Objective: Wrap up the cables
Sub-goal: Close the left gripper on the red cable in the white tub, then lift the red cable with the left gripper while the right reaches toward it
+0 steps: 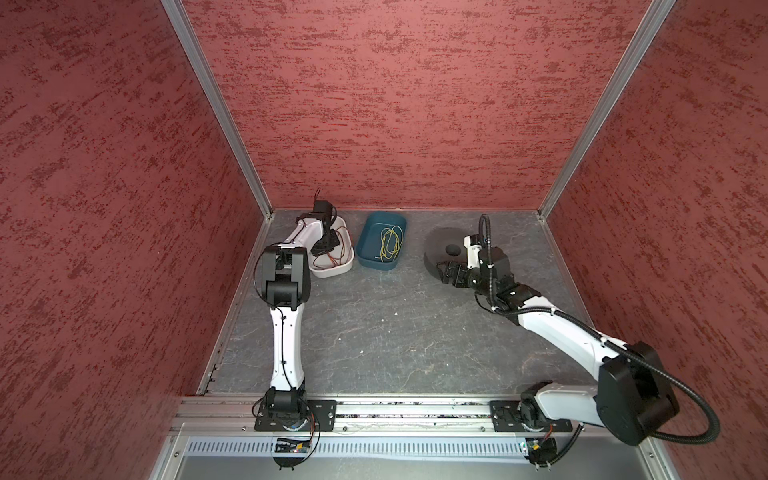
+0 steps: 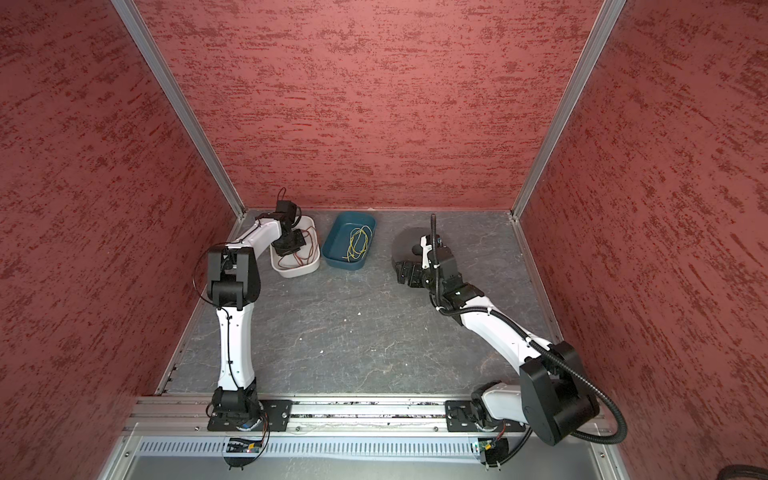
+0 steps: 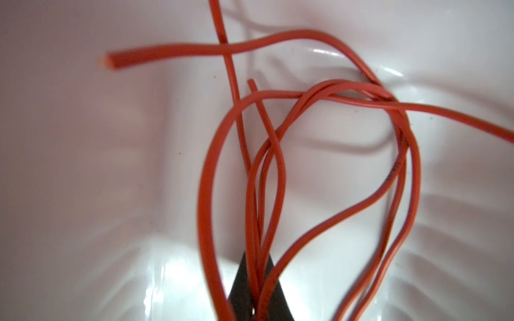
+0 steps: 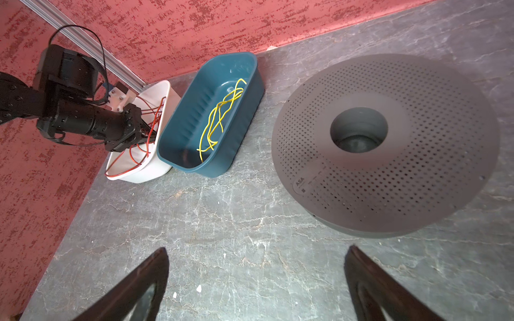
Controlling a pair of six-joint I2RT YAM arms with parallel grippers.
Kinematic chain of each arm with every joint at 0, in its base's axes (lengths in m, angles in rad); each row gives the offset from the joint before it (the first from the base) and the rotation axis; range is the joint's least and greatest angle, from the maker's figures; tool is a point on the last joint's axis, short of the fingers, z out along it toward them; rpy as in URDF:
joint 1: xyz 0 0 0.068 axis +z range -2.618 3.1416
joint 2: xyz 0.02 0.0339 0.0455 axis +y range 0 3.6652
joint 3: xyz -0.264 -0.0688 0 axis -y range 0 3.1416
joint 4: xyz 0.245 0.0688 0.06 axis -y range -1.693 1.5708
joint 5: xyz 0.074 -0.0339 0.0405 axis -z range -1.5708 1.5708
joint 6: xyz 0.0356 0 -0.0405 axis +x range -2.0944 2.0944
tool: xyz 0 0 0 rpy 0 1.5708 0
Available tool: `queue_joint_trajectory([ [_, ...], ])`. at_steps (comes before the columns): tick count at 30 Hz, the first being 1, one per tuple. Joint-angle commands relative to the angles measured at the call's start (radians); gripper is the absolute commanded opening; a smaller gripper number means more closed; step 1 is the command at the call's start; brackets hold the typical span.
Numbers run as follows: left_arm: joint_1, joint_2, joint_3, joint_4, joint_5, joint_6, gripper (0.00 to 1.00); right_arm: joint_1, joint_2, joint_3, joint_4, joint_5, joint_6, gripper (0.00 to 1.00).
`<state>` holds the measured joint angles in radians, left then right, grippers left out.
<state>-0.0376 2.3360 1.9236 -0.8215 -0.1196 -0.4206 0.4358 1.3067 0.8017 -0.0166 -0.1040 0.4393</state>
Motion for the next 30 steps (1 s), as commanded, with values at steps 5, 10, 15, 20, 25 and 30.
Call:
queue_joint_trajectory([
  [5,-0.006,-0.156,-0.029,-0.017,0.041,0.042,0.0,0.004,-0.017,-0.011,0.021,0.004,0.018,0.99],
  [10,-0.038,-0.262,-0.028,-0.029,0.037,0.078,0.0,0.004,-0.021,-0.02,0.033,-0.001,0.013,0.99],
  [15,-0.109,-0.371,-0.025,-0.066,0.048,0.161,0.0,0.004,-0.057,-0.046,0.063,-0.008,-0.002,0.99],
  [20,-0.202,-0.481,-0.068,-0.073,0.12,0.257,0.0,0.004,-0.068,-0.004,-0.017,-0.013,-0.056,0.99],
  [25,-0.273,-0.592,-0.134,-0.062,0.184,0.297,0.0,0.003,-0.104,0.006,-0.042,-0.047,-0.064,0.99],
  [30,-0.302,-0.692,-0.156,-0.058,0.252,0.263,0.0,0.004,-0.112,-0.011,0.007,-0.121,-0.035,0.99],
])
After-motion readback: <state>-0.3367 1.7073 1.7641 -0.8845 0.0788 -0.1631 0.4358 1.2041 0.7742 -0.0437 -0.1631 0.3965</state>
